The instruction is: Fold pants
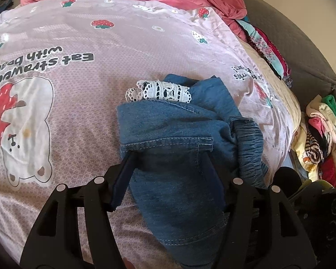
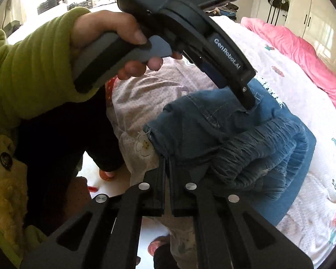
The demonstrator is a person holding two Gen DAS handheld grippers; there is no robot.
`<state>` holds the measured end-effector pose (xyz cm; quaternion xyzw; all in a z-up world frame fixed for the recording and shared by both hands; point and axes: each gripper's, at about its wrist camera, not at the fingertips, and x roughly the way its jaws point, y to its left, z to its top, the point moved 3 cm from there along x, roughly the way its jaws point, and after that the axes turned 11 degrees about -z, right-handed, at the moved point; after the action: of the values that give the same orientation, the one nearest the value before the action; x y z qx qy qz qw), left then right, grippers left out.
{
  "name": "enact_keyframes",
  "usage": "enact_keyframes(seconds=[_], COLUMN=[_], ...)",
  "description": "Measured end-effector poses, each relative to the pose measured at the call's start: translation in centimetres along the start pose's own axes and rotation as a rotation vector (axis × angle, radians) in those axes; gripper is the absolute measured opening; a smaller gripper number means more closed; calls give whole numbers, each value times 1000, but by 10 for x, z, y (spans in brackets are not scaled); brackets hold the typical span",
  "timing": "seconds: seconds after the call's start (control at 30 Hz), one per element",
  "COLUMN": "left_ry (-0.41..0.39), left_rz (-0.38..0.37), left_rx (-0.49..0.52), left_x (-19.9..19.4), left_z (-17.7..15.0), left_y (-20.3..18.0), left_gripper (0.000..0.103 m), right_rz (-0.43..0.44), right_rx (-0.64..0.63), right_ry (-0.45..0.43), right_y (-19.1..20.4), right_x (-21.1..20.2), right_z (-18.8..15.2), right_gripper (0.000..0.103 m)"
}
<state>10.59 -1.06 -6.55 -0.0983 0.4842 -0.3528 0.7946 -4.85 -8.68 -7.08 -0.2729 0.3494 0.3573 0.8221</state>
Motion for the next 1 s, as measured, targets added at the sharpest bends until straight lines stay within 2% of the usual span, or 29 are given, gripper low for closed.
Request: enact_keyframes(seconds=[0.13,0.4,0.57,0.63,0.73,0.83,0.9,1.0], left_ry=[-1,-13,-25,-34,-42,-45,-45,-48], left_rz=[16,27,33,40,42,52,53,54], left_rx=[6,16,23,24,26,29,30,35], left_x=[-2,-8,-12,-15,-18,-20,-20,-22], left_z=[0,-2,-3,-3,-4,-5,-6,-7], left_y=[-2,-6,-10,-12,-13,-14,-14,-17], left_gripper=[55,57,57,60,60,61,61,62], right_rz=[18,31,-11,-42,-70,-90,-70,-49], right_rx=[36,136,228,268,337,375,421,450], right_ry=[-14,-69,-117,-107,-74,-3,42,46], right_y=[-4,-18,-41,-51,-68,-76,-82,-84], right_x=[-8,-39,-56,-54,-45,-31,-22,-19], right_z=[0,-1,3,5,3,-5,-15,-21], right_gripper=[7,9,12,16,16,16,16,16])
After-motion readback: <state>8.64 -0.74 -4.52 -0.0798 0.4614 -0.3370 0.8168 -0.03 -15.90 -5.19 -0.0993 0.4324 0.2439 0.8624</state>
